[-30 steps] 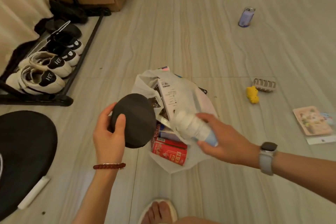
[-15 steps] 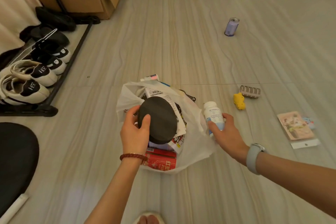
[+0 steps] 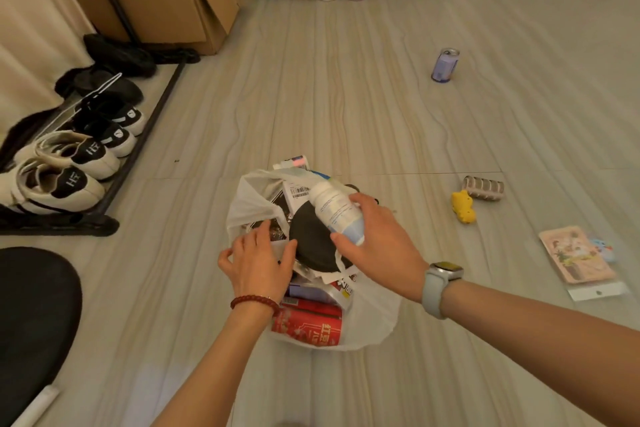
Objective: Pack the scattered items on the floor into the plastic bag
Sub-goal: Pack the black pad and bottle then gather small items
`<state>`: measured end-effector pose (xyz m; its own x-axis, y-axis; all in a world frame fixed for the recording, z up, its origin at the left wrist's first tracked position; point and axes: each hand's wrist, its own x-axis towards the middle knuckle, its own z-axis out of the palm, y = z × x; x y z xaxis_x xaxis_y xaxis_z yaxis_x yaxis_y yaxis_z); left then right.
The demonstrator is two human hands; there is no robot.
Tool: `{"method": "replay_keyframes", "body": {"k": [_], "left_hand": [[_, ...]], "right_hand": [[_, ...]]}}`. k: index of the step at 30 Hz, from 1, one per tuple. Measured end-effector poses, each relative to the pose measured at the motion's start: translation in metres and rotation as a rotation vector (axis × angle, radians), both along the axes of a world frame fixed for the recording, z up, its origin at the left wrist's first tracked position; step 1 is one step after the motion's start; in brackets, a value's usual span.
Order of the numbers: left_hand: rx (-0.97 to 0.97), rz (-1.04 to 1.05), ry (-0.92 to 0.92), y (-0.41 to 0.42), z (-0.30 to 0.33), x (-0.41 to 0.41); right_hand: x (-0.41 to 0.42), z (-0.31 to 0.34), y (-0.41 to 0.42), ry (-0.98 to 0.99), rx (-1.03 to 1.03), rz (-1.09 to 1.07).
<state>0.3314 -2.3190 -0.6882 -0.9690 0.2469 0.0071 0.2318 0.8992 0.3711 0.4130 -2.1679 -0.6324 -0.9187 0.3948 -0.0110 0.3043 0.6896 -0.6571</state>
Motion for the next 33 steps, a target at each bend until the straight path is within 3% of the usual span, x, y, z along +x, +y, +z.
{"method": "replay_keyframes", "body": {"k": [2,4,6,9,12,15,18,21,22,24,26,29,33], "left_hand": [[-0.075,-0.052,-0.104,-0.012,-0.003,-0.005],[-0.028,-0.159,-0.057,-0.026,0.001,-0.012],[0.234,-0.172,0.015,-0.039,0.007,-0.018],[0.609,0.041,0.053,-0.049,0.028,-0.023],[0.710,0.121,0.069,-0.043,0.049,-0.017],[0.800,0.152,0.095,-0.039,0.059,-0.013],[0.813,0.159,0.114,-0.043,0.062,-0.013],[0.810,0.163,0.075,-0.046,0.062,-0.008],[0.815,0.167,0.065,-0.047,0.061,-0.006],[0.833,0.181,0.048,-0.046,0.059,-0.002],[0.856,0.200,0.028,-0.046,0.058,-0.001],[0.889,0.218,0.038,-0.046,0.059,0.001],[0.968,0.211,0.124,-0.042,0.094,-0.011]], "right_hand": [[-0.005,-0.004,-0.005,-0.080,0.039,0.029],[-0.009,-0.005,-0.008,-0.096,0.042,0.035],[-0.014,-0.006,-0.013,-0.104,0.038,0.034],[-0.031,-0.005,-0.023,-0.104,-0.005,0.030],[-0.052,0.001,-0.038,-0.077,-0.137,0.077],[-0.057,0.004,-0.048,-0.101,-0.237,0.255],[-0.039,0.002,-0.040,-0.055,-0.085,0.374],[-0.018,-0.001,-0.014,0.035,0.386,0.280],[-0.011,-0.002,-0.005,-0.019,0.508,0.239],[-0.001,-0.006,0.011,-0.255,0.565,0.142],[0.003,-0.013,0.024,-0.456,0.452,0.035],[0.005,-0.014,0.036,-0.535,0.188,-0.042],[-0.009,0.024,0.050,-0.169,-0.019,-0.157]]}}
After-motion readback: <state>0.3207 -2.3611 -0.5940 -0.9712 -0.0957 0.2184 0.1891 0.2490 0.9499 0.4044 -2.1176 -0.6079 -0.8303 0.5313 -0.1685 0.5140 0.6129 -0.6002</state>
